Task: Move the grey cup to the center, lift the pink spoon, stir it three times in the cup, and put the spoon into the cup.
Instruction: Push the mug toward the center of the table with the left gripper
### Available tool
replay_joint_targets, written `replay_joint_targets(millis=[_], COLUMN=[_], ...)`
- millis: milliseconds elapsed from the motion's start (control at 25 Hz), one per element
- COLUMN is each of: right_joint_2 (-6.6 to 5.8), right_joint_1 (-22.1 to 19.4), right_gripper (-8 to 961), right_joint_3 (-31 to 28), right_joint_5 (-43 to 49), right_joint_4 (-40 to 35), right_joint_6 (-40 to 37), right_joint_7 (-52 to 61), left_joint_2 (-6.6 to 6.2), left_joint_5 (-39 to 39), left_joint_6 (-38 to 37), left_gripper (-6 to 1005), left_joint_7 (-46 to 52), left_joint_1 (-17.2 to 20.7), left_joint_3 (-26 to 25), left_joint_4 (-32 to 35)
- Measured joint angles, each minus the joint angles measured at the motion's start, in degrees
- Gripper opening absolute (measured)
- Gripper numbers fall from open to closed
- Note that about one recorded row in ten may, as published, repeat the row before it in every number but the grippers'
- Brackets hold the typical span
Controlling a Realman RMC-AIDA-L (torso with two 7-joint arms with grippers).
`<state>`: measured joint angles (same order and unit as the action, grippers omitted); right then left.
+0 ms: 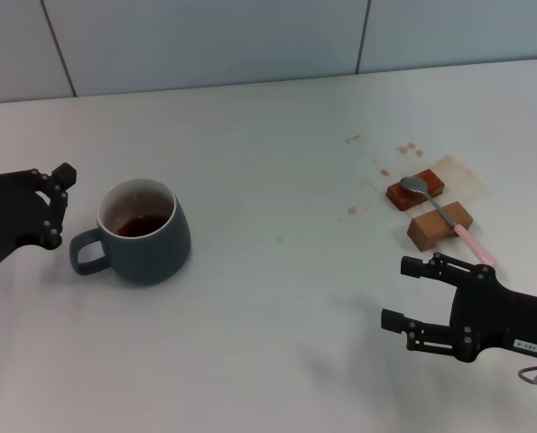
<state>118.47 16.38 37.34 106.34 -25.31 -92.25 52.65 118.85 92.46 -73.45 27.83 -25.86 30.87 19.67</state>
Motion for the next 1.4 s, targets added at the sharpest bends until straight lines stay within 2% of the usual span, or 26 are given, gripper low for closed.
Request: replay_joint_targets(millis=[280,560,1200,1400], right_joint_2=[0.0,0.0,-0.35,-0.43], right_joint_1=[0.1,0.2,0.2,0.3], right_gripper=[818,818,819,819], right_joint_3=[-0.1,-0.1,-0.1,-0.4], right_joint_5=[0.0,0.0,0.0,0.0], right_joint_4=[0.0,0.0,-0.5,-0.5], right_joint_6=[0.2,0.2,0.0,-0.3], right_joint_7=[0.0,-0.1,-0.1,-0.1], left_joint_2=[0.1,0.15,0.24,0.31], left_joint_5=[-7.4,-10.9,-11.4,-11.4], left_joint_6=[0.4,1.4,2.8,3.5], left_gripper=[-2,-1,-1,-1], left_joint_7=[-6.4,-11.7,-13.6,-13.7], left_joint_1=[0.1,-0.3,-2.6,-5.3], left_joint_3=[0.0,-0.1,-1.3,-1.3], left_joint_4=[-8.4,-14.1,-18.0,-20.5])
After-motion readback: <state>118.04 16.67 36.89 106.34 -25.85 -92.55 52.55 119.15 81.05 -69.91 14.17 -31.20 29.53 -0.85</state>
